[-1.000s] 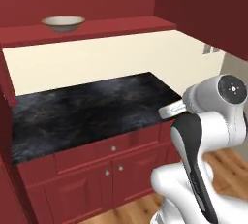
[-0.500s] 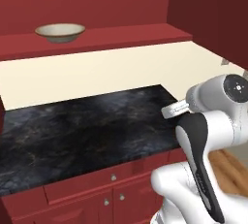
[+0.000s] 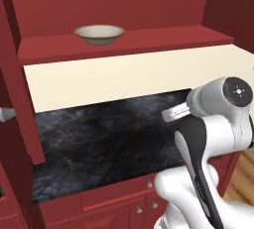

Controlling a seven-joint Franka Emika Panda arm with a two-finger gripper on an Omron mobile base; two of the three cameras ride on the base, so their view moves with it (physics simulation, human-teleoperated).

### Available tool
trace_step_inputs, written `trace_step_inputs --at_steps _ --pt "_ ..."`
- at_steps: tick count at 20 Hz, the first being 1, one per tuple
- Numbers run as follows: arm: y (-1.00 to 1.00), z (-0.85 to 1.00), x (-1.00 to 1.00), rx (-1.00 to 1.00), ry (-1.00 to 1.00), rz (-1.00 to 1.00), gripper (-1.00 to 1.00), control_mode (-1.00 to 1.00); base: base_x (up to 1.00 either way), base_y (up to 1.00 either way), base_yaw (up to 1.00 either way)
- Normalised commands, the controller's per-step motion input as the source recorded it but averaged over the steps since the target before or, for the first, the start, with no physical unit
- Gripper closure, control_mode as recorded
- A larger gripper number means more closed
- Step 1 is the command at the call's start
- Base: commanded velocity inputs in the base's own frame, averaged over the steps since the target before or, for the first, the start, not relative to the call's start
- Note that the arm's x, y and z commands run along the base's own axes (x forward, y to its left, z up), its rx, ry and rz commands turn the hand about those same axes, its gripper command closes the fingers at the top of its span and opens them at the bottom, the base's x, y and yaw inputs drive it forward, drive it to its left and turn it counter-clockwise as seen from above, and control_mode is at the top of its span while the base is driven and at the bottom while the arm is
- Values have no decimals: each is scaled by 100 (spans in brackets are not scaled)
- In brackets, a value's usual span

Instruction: Move the bowls from the cabinet to the plates on the dining table.

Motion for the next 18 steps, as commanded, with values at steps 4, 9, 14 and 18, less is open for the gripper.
trace_step_inputs --at_steps 4,9,14,18 --pt "0 0 0 0 0 0 -100 100 70 -18 4" --pt "0 0 0 0 0 0 -100 100 55 -5 3" --pt "0 0 0 0 0 0 -100 100 0 0 0" --pt "0 0 0 0 0 0 -100 100 0 0 0"
